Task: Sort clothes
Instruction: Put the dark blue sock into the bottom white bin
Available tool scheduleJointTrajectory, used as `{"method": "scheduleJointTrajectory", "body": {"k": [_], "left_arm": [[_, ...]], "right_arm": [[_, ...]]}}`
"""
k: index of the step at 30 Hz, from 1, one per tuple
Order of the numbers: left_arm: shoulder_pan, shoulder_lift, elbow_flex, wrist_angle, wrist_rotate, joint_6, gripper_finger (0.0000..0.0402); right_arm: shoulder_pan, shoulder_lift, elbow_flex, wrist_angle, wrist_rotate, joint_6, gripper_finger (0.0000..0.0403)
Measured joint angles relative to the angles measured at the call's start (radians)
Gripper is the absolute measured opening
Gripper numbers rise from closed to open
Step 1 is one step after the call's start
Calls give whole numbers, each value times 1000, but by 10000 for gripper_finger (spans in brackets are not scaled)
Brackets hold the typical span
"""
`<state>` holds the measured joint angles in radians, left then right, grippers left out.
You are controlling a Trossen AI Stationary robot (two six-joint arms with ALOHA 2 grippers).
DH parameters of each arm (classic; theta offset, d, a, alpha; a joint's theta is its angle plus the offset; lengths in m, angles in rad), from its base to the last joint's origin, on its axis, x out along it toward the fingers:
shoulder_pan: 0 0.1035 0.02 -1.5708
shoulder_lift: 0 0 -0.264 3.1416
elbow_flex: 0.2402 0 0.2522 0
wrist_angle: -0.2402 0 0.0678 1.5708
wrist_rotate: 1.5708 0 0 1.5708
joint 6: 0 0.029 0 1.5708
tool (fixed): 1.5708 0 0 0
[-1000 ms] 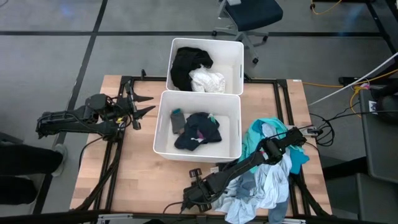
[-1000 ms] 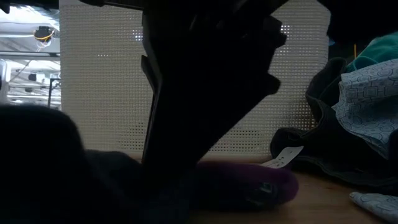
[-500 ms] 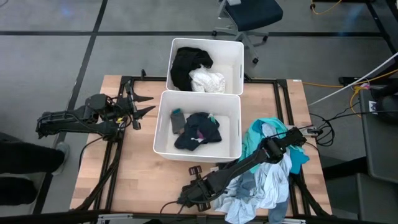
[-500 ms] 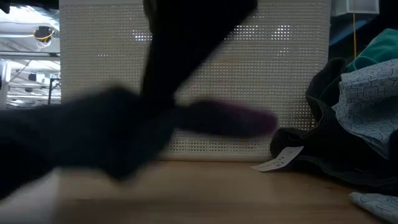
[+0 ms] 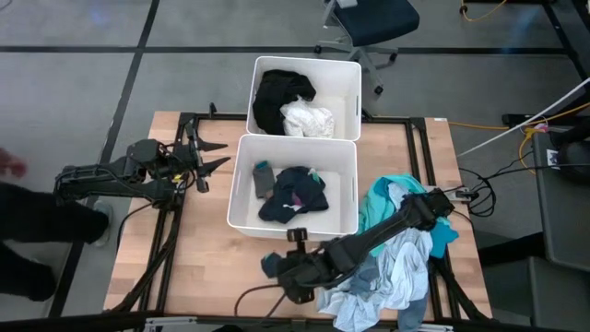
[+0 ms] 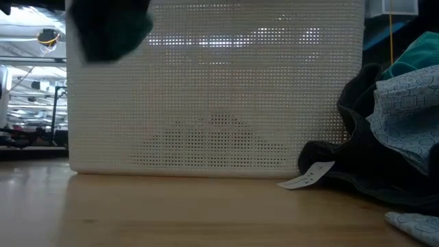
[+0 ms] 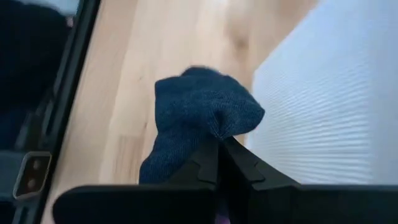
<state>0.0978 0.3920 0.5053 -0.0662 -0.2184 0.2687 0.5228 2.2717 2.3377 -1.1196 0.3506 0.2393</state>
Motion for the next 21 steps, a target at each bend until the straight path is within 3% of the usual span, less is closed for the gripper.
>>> {"method": "scheduleJointTrajectory", "body": {"k": [9, 15, 21], "left_arm": [[0, 0, 0, 0, 0, 0, 150], [0, 0, 0, 0, 0, 0, 150], [0, 0, 0, 0, 0, 1, 150]], "right_arm": [[-2, -163, 1, -16, 168, 18, 9], [-7, -252, 1, -89, 396, 24, 11], [-56, -294, 1, -200, 503, 176, 11]]}}
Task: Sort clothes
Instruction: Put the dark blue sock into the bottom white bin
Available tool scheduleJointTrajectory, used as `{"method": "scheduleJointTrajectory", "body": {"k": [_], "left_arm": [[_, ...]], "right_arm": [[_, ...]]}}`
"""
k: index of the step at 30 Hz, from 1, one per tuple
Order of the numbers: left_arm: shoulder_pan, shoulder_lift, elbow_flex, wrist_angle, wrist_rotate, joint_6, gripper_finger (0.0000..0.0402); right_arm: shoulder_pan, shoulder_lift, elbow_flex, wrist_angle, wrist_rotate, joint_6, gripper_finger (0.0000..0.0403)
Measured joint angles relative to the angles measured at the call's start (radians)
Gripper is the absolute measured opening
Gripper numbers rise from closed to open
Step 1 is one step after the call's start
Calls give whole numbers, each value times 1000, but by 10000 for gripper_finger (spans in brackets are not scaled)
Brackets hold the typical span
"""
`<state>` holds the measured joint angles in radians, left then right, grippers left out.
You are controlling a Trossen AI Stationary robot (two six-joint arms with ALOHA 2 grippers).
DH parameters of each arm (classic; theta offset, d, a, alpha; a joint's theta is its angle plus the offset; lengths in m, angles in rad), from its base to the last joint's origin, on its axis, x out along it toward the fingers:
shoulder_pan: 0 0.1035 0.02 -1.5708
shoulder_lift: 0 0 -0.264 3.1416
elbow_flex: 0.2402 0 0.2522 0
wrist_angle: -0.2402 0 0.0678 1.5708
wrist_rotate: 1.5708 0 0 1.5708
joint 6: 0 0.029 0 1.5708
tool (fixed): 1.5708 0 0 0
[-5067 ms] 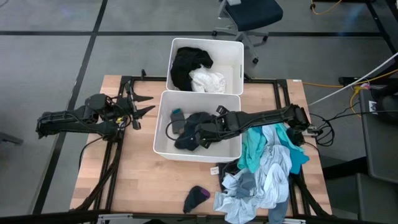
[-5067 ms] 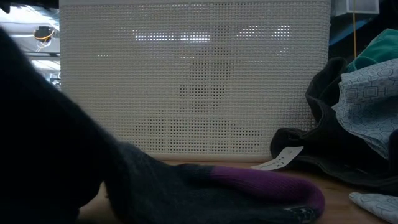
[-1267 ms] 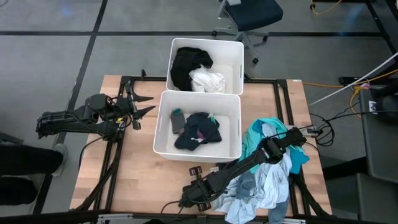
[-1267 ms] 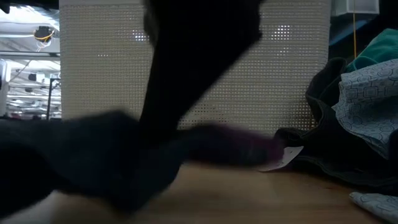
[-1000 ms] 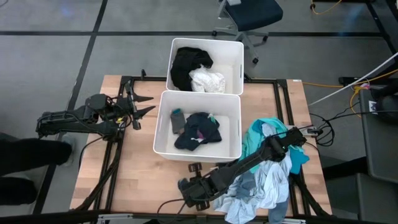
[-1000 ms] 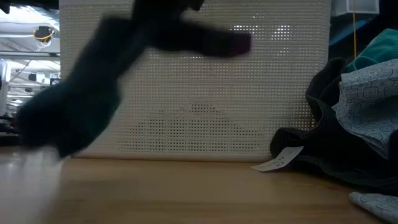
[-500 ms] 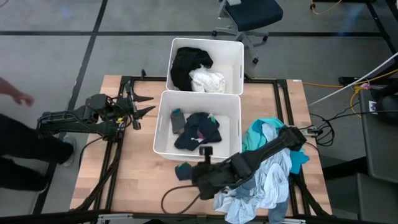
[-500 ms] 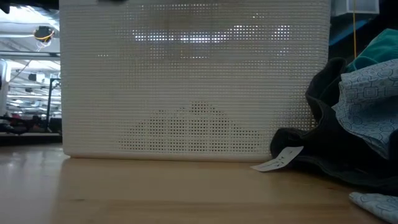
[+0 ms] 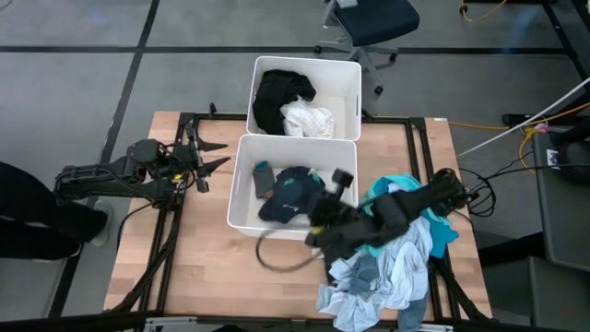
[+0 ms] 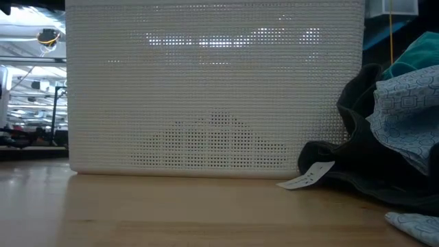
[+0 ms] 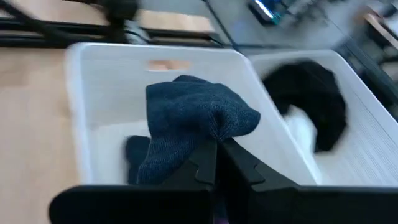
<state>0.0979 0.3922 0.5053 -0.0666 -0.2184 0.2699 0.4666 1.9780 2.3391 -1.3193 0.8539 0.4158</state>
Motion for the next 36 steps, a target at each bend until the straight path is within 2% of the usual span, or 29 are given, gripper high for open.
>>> {"method": "scheduleJointTrajectory", "body": {"k": [6, 12, 18, 25, 33, 36], "left_arm": [[0, 0, 0, 0, 0, -1, 150], [0, 0, 0, -1, 0, 0, 150], [0, 0, 0, -2, 0, 0, 150], [0, 0, 0, -2, 0, 2, 150], [0, 0, 0, -2, 0, 2, 150], [0, 0, 0, -2, 0, 2, 150]], "right_arm": [[-106, -2, -16, -238, -28, 205, 12], [-200, 1, -106, -248, -35, 232, 12], [-285, 2, -237, -227, -120, 230, 12], [-343, 0, -355, -109, -250, 205, 12], [-378, 0, -438, 54, -434, 209, 14], [-384, 1, -450, 77, -452, 222, 31]]}}
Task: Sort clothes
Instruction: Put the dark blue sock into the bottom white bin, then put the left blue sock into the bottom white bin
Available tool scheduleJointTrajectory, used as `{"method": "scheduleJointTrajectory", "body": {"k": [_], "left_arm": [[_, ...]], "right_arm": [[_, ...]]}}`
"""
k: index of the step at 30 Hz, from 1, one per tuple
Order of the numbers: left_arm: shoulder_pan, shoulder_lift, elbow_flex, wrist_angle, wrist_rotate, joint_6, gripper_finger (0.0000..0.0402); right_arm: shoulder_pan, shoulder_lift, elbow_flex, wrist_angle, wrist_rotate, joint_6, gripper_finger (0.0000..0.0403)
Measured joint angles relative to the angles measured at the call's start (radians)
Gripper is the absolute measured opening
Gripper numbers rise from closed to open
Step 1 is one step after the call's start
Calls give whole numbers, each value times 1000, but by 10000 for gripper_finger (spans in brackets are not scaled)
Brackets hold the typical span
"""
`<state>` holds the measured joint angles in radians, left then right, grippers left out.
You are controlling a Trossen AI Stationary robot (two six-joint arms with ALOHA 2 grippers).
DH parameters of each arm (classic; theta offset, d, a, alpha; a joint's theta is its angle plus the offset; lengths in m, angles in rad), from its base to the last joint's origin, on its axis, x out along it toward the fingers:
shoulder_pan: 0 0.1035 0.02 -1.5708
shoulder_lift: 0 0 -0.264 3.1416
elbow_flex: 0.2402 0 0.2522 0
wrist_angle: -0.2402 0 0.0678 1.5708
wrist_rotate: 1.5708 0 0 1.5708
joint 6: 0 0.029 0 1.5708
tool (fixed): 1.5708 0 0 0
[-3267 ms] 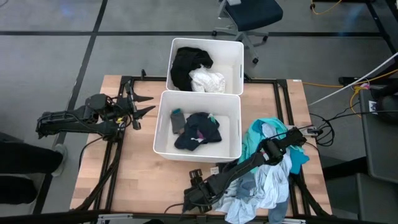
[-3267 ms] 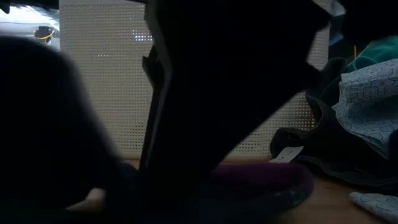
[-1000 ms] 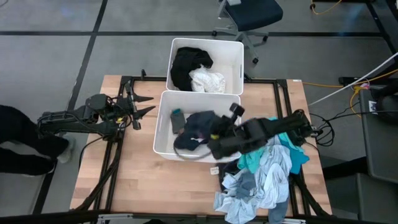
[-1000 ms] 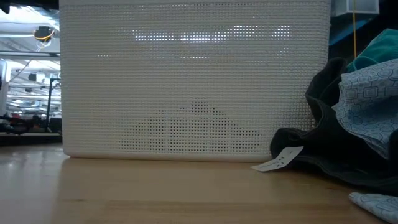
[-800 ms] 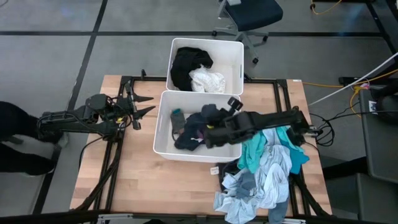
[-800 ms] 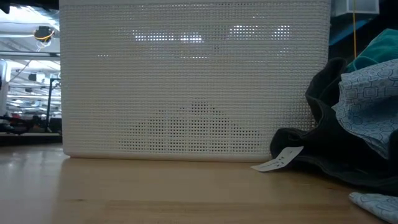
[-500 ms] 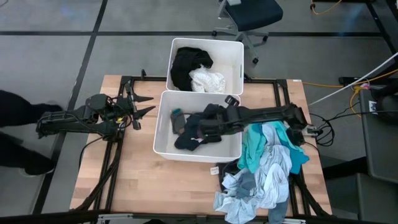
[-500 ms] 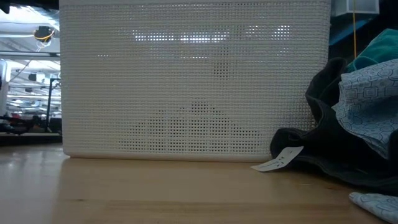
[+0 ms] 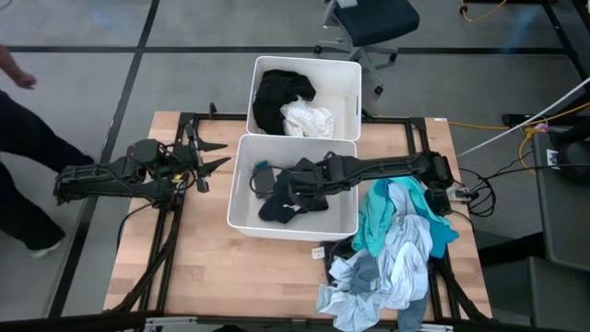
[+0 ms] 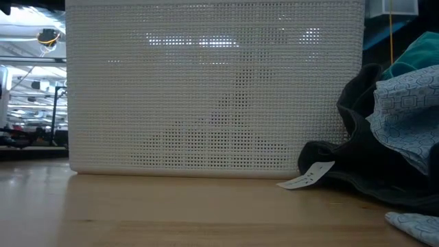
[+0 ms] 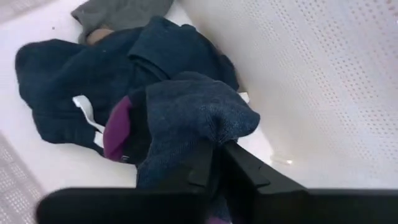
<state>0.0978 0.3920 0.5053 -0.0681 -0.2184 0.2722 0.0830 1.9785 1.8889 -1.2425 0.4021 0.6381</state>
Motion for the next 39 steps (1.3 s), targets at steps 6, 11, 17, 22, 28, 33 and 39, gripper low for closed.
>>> {"method": "scheduleJointTrajectory", "body": {"k": [6, 11, 17, 22, 28, 33, 39], "left_arm": [[0, 0, 0, 0, 0, 0, 150], [0, 0, 0, 0, 0, 0, 150], [0, 0, 0, 0, 0, 0, 150], [0, 0, 0, 0, 0, 0, 150], [0, 0, 0, -3, 0, -1, 150], [0, 0, 0, -3, 0, -2, 150], [0, 0, 0, -3, 0, -3, 150]], "right_arm": [[1, 0, -4, -5, 29, 13, 114], [1, 0, -4, -14, -8, 12, 186], [23, 0, -4, -17, -174, 23, 227], [79, -23, 1, -49, -192, 62, 228], [179, -87, 41, -212, -76, 190, 227], [280, -156, 46, -296, -12, 353, 227], [416, -212, 46, -328, 64, 532, 227]]}}
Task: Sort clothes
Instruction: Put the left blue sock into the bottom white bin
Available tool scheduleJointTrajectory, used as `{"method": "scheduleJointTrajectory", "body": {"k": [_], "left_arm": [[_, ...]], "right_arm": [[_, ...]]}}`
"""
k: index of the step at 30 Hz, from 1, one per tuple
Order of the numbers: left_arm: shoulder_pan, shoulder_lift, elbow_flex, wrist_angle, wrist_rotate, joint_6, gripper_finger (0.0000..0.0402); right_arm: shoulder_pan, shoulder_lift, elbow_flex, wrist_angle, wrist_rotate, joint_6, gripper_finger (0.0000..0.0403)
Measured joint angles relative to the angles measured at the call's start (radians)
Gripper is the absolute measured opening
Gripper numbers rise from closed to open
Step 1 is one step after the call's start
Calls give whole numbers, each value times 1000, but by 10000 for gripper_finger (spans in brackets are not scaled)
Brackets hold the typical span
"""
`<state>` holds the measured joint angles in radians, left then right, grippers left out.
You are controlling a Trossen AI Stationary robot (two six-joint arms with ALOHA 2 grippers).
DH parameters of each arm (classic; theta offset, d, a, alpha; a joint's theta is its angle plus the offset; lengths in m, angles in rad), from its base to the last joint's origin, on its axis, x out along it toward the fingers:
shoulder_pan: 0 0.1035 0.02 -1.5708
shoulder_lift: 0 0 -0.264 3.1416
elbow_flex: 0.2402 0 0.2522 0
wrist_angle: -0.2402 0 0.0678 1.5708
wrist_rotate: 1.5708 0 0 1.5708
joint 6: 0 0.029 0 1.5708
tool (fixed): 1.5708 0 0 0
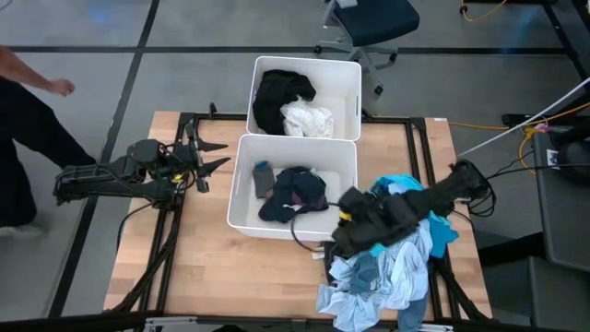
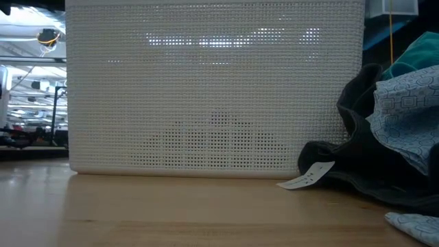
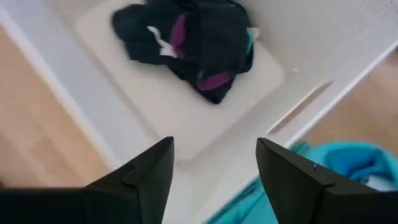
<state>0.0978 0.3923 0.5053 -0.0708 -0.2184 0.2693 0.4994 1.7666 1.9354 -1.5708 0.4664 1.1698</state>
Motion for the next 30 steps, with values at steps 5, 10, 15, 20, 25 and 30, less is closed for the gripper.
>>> {"method": "scheduleJointTrajectory", "body": {"k": [5, 10, 15, 20, 25, 30], "left_arm": [[0, 0, 0, 0, 0, 0, 150], [0, 0, 0, 0, 0, -1, 150], [0, 0, 0, 0, 0, -1, 150], [0, 0, 0, 1, 0, -1, 150], [0, 0, 0, 2, 0, -1, 150], [0, 0, 0, 2, 0, -4, 150]], "right_arm": [[102, -15, 0, -1, 13, 155, 227], [216, -15, -9, 1, 20, 317, 227], [316, -15, -79, 14, -1, 538, 227], [361, -13, -205, 148, -78, 664, 227], [346, -13, -333, 306, -153, 693, 227], [308, -13, -440, 398, -232, 687, 227]]}}
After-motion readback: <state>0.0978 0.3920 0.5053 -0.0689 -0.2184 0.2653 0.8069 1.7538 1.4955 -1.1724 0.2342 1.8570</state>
